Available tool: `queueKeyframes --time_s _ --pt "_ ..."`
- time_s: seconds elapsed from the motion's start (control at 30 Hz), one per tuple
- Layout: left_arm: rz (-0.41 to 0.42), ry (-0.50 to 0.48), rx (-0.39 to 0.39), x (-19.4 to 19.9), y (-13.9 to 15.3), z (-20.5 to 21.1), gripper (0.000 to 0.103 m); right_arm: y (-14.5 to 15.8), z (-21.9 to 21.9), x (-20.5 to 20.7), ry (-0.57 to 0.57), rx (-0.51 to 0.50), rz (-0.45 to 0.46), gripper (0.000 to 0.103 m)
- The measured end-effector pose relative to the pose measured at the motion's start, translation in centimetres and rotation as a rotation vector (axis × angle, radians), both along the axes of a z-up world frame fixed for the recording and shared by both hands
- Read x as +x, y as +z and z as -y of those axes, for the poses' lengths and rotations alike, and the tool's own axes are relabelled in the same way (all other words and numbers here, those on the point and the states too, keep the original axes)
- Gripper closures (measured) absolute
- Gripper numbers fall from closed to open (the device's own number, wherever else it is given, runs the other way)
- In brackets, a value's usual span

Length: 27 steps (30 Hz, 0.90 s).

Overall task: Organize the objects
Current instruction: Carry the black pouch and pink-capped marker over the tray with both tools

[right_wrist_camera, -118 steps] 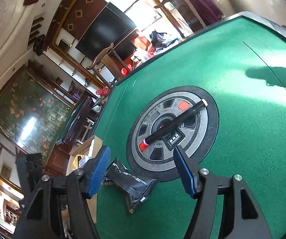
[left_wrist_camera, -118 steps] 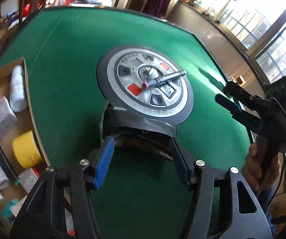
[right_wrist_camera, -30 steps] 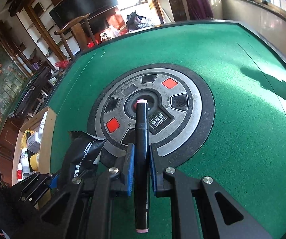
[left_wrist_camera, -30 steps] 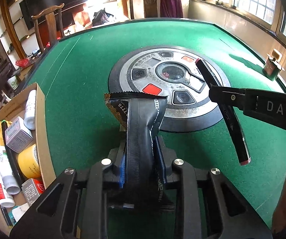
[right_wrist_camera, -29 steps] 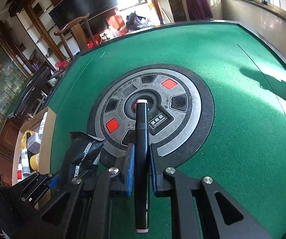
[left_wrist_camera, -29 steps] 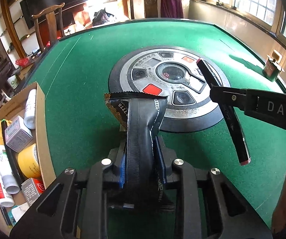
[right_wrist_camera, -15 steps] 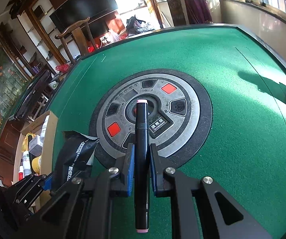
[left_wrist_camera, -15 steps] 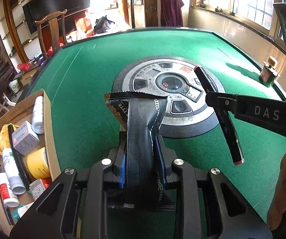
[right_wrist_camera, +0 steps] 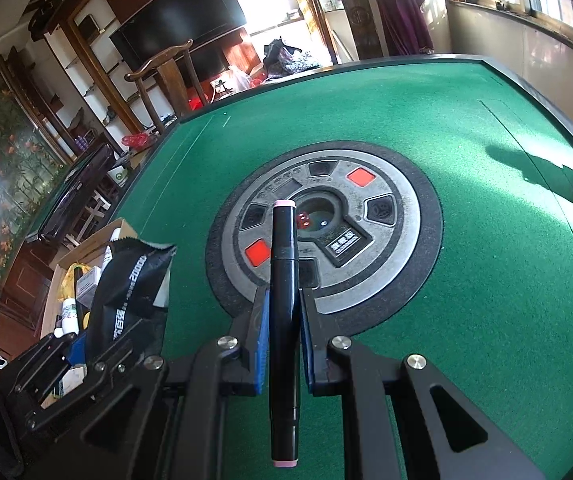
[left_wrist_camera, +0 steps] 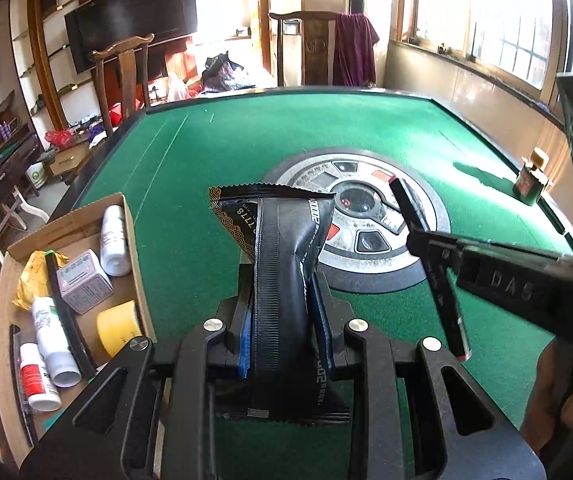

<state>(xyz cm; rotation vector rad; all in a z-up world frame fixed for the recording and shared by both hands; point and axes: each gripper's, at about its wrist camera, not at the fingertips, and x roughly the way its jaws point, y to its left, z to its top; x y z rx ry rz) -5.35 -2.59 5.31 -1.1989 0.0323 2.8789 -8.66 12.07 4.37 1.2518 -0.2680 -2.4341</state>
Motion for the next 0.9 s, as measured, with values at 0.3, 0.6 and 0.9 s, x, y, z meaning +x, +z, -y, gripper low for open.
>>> queueKeyframes --time_s 0.3,0.6,0.9 --pt "-0.091 0.063 0.055 2.6 2.7 3.4 0.078 1.4 4.1 2.7 0.073 -0.045 -0.032 0.09" --pt "-0.131 0.179 0.104 7.0 3.9 10.0 0.078 2.5 9.3 5.2 0.193 -0.083 -0.042 0.09" --pt "-0.103 0.364 0.13 10.5 2.9 19.3 0.078 2.1 16.6 8.0 0.36 -0.078 -0.02 0.09"
